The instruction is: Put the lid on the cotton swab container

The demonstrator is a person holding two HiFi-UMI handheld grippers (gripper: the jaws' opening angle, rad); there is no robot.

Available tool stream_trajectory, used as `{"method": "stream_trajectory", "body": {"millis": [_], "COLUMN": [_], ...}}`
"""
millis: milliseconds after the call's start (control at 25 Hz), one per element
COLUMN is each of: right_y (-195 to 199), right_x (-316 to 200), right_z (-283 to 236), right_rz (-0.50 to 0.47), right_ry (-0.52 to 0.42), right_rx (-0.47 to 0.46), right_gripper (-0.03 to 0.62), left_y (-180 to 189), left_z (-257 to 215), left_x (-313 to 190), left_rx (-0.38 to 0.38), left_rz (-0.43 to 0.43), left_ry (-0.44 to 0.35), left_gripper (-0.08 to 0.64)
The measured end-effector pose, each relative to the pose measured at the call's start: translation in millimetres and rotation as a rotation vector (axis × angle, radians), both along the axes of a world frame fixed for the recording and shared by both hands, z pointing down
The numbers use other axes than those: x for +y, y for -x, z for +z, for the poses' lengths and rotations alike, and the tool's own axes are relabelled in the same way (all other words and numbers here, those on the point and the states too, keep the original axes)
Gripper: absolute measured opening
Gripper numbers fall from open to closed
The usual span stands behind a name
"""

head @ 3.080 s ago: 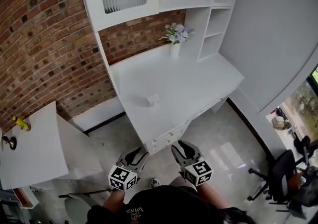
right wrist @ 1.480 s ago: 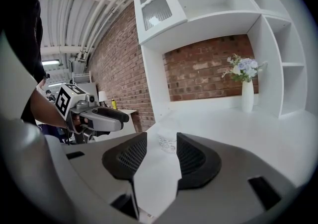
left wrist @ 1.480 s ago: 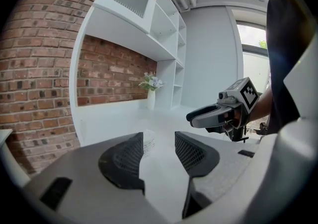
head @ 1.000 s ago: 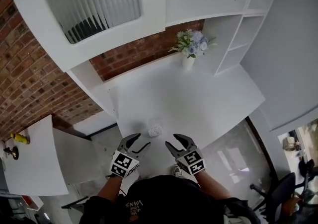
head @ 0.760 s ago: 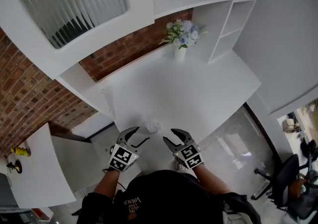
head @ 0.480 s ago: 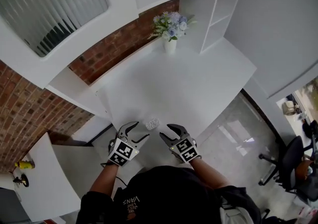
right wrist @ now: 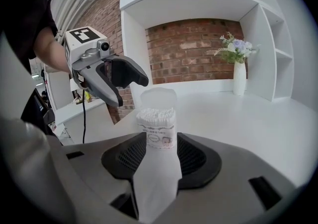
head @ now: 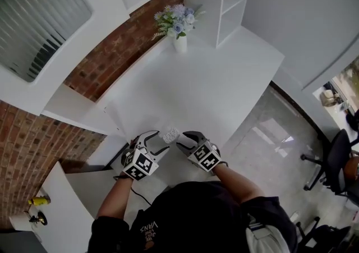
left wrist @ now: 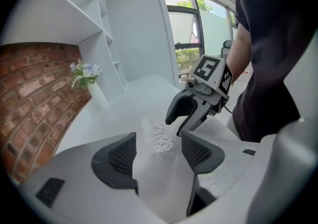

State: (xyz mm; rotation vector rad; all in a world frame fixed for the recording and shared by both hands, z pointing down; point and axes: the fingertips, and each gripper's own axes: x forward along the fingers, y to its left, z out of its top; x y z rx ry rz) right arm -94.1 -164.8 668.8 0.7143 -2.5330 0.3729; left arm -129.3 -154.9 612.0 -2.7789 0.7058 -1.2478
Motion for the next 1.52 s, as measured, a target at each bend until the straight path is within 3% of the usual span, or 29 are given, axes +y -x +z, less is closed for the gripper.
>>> {"method": "stream_trajectory", "body": {"millis": [320, 1080, 1520], "right_y": [3, -3, -19], "right_x": [-5, -8, -19], "right_z": [2, 1, -33], "right_rz": [-0.009, 0.011, 0.128], "right_ry": [0.006, 0.026, 0.050], "right_rx": [-0.013, -0.028, -0.168], "right_gripper": [0.169, 0.154, 0.137], "left_y": [-9, -27, -34], "left_z": [15, 24, 32], "left_x": [4, 22, 28], "left_rx": [-0.088, -0.124, -0.138], "left_rz": [0.097, 0.164, 0.166], "left_ry": [0.013, 0.017, 0.027], "left_gripper": [0.266, 0.267, 0.267]}}
